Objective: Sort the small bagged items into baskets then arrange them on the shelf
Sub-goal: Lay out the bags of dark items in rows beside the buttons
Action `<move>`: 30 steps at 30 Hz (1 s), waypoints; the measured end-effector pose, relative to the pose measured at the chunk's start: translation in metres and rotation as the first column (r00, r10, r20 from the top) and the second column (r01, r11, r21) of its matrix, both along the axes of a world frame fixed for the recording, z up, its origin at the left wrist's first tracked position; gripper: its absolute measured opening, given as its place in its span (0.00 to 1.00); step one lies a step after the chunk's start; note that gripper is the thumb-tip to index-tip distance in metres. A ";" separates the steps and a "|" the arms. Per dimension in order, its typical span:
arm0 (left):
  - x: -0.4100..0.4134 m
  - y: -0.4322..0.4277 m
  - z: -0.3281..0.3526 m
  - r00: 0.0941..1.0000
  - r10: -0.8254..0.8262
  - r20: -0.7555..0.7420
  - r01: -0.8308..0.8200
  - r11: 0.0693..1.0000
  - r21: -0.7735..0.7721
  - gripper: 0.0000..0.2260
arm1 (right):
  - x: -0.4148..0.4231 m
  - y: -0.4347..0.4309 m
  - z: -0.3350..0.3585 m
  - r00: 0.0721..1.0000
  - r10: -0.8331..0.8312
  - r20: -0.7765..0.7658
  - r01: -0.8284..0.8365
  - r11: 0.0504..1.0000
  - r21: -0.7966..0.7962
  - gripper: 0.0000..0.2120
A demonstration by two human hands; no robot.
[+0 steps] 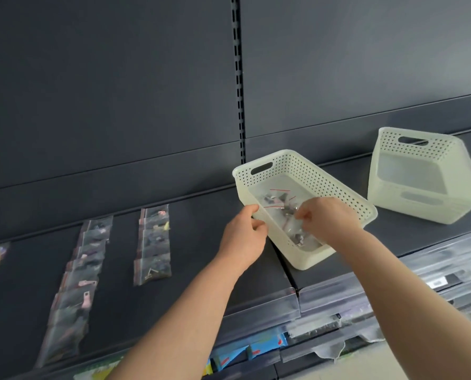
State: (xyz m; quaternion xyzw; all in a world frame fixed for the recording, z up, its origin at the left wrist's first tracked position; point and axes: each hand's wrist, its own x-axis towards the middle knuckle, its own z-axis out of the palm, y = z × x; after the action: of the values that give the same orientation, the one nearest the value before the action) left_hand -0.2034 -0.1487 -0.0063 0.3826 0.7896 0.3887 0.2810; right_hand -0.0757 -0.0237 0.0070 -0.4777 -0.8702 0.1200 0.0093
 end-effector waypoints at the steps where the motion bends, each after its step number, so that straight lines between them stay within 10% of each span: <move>1: 0.002 0.003 0.000 1.000 0.010 0.005 -0.010 1.000 0.000 0.21 | -0.001 0.002 0.000 0.997 0.047 0.062 -0.044 0.997 -0.058 0.12; 9: 0.009 0.016 0.000 0.997 0.060 0.045 -0.060 0.998 -0.015 0.21 | -0.008 0.009 -0.007 0.964 0.213 0.159 -0.207 0.977 -0.049 0.07; 14: 0.007 0.010 0.005 0.993 0.097 0.073 -0.099 0.995 0.027 0.17 | -0.005 0.012 0.001 0.973 0.027 -0.231 -0.036 0.999 -0.035 0.05; 18: 0.000 -0.003 0.021 0.959 0.153 0.238 -0.196 0.966 0.170 0.10 | -0.017 -0.009 0.027 0.741 -0.107 -0.663 -0.089 0.963 -0.256 0.12; 30: -0.059 -0.095 0.015 0.847 0.338 0.411 -0.441 0.878 0.186 0.05 | -0.081 -0.092 0.023 0.625 -0.244 -0.742 -0.388 0.728 -0.566 0.12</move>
State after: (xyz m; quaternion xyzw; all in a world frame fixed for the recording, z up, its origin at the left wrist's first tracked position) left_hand -0.2626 -0.2436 0.0092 0.1684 0.7232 0.6075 0.2820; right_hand -0.1572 -0.1155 0.0299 -0.3070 -0.6894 0.6241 0.2024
